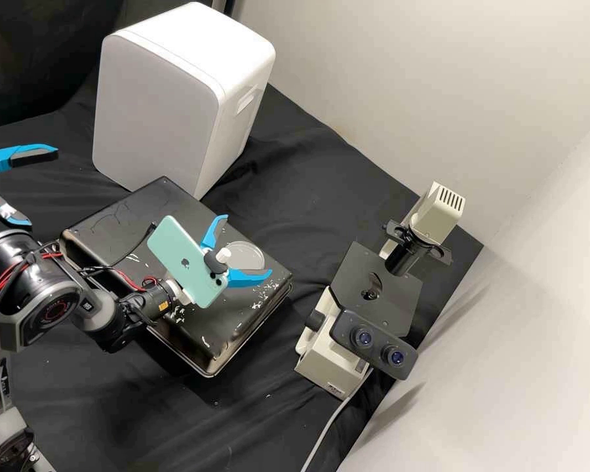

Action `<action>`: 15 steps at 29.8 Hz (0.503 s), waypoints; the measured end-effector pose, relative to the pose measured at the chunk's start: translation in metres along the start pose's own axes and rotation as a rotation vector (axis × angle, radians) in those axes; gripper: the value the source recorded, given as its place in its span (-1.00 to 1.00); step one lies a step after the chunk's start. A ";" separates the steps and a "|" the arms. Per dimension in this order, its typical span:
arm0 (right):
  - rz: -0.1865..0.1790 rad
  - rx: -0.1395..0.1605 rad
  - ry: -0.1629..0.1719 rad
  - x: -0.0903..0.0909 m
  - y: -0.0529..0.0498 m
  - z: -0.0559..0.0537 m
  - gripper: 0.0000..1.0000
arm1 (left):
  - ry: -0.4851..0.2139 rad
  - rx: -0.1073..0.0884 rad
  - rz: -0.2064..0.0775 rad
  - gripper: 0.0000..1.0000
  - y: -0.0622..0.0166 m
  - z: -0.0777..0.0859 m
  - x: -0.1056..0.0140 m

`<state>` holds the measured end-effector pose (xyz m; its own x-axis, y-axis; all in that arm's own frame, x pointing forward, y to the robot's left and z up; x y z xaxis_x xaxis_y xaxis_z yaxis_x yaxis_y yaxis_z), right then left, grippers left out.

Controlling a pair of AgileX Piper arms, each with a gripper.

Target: Place the petri dish on the bench

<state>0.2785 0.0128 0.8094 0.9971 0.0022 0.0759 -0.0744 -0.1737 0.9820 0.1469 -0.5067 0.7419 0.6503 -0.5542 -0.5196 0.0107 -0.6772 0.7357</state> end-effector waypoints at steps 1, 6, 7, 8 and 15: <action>0.000 0.000 0.000 0.000 0.000 0.000 1.00 | 0.003 -0.002 0.004 1.00 0.0003 0.000 0.000; 0.001 0.001 -0.003 -0.002 0.000 0.000 1.00 | 0.032 -0.018 0.014 1.00 0.0012 -0.003 0.000; 0.001 0.001 -0.002 -0.002 0.000 0.000 1.00 | 0.037 -0.020 0.017 1.00 0.0013 -0.002 0.000; 0.000 0.001 -0.004 -0.002 0.000 0.000 1.00 | 0.052 -0.018 0.027 1.00 0.0027 -0.002 -0.002; 0.000 0.001 -0.004 -0.002 0.000 0.000 1.00 | 0.108 0.106 0.145 1.00 0.0207 0.003 -0.012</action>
<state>0.2762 0.0124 0.8093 0.9971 -0.0016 0.0755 -0.0747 -0.1745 0.9818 0.1365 -0.5155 0.7621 0.7169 -0.5985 -0.3575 -0.1656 -0.6443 0.7466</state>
